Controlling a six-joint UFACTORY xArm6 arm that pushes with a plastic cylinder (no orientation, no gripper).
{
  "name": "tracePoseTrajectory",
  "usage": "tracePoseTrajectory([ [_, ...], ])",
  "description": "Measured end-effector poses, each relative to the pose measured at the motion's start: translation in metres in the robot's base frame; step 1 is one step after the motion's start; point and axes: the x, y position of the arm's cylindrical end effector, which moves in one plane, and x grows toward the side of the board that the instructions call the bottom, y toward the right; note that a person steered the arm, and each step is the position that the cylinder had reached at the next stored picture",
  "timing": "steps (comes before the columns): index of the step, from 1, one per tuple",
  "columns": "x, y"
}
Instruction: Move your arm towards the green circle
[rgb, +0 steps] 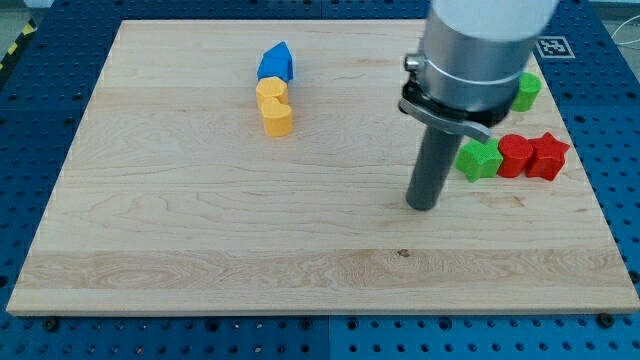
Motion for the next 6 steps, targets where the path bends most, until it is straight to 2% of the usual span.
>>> tracePoseTrajectory([
  [1,-0.052,0.000],
  [3,-0.126,0.000],
  [4,-0.172,0.017],
  [6,-0.229,0.155],
])
